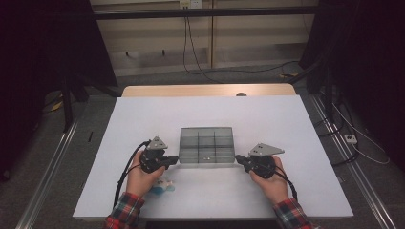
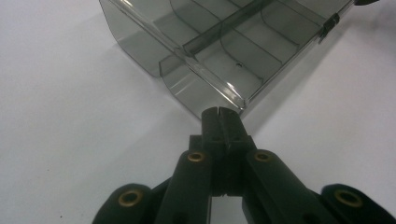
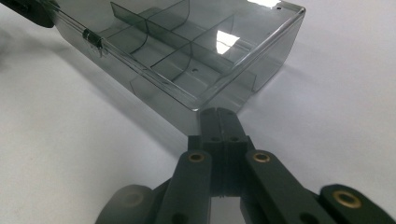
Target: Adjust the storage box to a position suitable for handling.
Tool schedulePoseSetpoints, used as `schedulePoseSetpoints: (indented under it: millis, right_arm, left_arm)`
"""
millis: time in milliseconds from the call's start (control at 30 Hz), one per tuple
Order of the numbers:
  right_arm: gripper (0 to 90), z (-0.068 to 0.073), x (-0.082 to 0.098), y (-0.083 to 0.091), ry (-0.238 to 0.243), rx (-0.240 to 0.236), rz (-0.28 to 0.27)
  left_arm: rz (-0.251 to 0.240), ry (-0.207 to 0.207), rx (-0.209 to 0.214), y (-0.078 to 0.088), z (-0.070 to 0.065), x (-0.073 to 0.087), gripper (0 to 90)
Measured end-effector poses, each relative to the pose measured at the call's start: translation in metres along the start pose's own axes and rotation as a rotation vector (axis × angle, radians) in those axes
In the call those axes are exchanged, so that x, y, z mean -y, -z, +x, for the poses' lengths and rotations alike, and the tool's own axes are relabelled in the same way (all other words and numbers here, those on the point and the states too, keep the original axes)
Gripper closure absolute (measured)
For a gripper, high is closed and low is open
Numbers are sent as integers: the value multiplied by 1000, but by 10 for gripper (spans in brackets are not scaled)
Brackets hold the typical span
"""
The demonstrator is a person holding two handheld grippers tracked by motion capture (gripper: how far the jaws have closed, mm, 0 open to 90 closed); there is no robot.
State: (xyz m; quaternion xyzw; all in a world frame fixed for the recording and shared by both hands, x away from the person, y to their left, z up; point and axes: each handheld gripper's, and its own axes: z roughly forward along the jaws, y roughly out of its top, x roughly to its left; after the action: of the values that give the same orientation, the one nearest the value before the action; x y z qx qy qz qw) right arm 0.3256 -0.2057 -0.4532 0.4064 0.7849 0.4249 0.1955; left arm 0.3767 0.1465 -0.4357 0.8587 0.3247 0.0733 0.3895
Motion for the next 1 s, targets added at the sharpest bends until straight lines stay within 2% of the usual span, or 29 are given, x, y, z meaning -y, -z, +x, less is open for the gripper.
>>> schedulePoseSetpoints:
  millis: [533, 633, 667, 700, 767, 833, 867, 933, 1000]
  right_arm:
    - [900, 2, -4, 3, -1, 2, -38]
    - [900, 2, -3, 4, 6, -2, -39]
    - [900, 3, -4, 5, -8, -7, -40]
    - [900, 3, -4, 5, -8, -7, -40]
    - [900, 4, -4, 6, 6, -8, -39]
    - [900, 8, -5, 12, 16, -31, -39]
    - [900, 8, -5, 12, 16, -31, -39]
    - [900, 13, -5, 15, 31, -46, -41]
    - [900, 24, -7, 13, 33, -90, -41]
  left_arm:
    - [-8, 0, -4, 2, 0, -1, 900]
    - [-11, -5, -8, 3, -1, -1, 900]
    - [-8, -5, -21, 3, -1, -1, 900]
    - [-12, 0, -3, 2, 0, 0, 900]
    - [-10, 0, -6, 2, 0, -1, 900]
    - [-7, -1, -21, 2, -1, -1, 900]
    - [0, -1, -7, 2, -1, -1, 900]
    - [-4, -3, -13, 2, -1, -1, 900]
    - [-2, -3, -15, 1, -1, 0, 900]
